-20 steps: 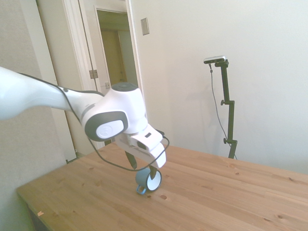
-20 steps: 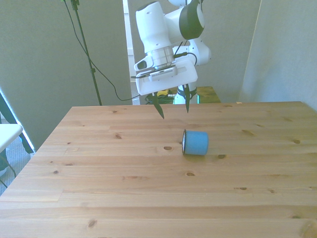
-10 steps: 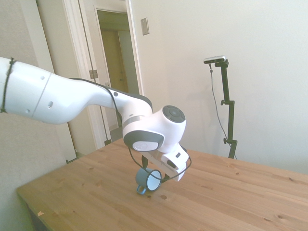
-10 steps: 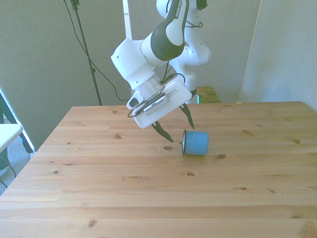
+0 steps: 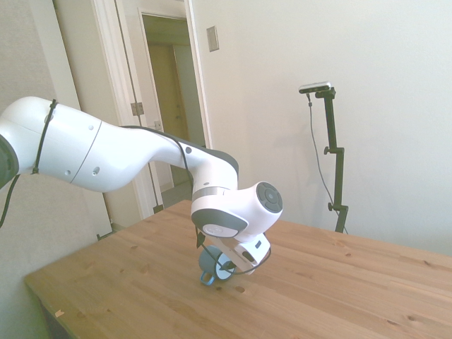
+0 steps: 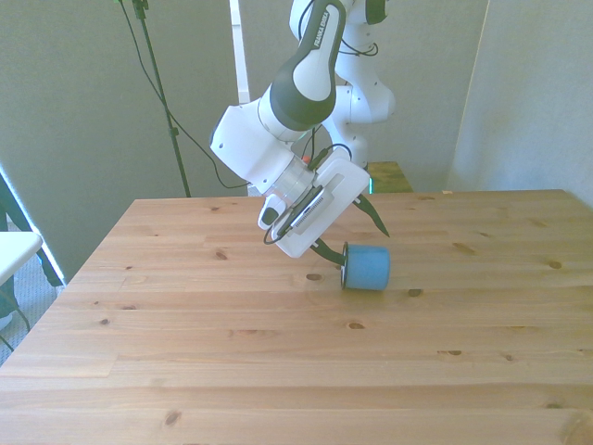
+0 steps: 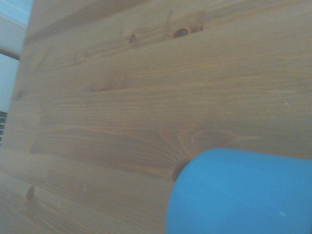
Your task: Flip the mug upright
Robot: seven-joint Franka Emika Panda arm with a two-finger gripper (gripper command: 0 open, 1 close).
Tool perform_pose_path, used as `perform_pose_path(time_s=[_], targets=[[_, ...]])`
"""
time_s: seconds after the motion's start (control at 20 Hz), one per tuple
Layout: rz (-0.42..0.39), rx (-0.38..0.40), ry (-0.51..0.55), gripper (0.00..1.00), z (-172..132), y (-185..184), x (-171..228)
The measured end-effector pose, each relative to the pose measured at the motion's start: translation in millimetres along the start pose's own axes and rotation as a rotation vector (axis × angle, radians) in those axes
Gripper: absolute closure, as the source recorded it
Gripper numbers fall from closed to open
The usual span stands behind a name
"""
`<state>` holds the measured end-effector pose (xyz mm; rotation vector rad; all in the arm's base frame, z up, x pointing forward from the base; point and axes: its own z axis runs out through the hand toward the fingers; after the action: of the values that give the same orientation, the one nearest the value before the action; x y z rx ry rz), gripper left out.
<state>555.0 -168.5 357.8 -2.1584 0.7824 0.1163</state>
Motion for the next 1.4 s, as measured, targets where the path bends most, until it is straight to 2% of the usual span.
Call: perform_pose_path(time_s=[0.45,0.8,1.2,1.25,1.4], targets=[[-0.016,0.005,-0.041,0.0,10,-10,16],[0.001,0.059,-0.129,0.0,21,5,40],[-0.005,0.096,-0.177,0.0,20,4,38],[-0.007,0.097,-0.18,1.0,21,3,37],[-0.011,0.104,-0.194,1.0,24,0,36]])
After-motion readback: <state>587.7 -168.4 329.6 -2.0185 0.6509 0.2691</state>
